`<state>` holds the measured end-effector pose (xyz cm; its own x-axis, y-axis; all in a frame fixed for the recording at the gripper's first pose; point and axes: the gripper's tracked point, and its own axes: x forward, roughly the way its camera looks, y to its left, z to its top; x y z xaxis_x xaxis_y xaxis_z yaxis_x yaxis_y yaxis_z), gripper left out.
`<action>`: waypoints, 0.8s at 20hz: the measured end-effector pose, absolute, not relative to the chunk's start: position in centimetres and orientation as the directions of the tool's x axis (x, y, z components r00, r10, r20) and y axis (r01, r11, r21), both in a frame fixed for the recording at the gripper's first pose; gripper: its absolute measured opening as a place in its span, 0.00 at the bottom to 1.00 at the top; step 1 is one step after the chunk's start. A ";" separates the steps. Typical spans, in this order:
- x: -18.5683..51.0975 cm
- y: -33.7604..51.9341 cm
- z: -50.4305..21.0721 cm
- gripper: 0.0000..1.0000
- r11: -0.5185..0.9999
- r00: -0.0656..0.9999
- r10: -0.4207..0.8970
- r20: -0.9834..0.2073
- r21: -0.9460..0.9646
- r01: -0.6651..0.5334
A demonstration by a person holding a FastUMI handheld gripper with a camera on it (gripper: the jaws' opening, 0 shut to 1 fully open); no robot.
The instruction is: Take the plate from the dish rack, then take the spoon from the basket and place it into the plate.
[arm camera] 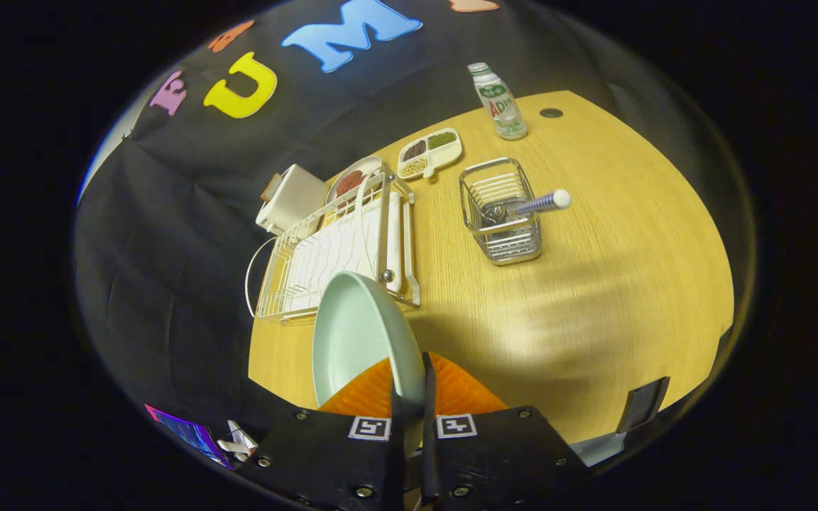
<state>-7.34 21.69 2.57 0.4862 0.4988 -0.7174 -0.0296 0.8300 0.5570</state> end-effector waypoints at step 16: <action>-8.0 22.6 -7.7 0.10 0.705 0.416 0.574 -0.706 0.684 0.187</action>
<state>-7.96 22.62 -7.72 0.4158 0.5738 -0.7056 0.1865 0.7055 0.6837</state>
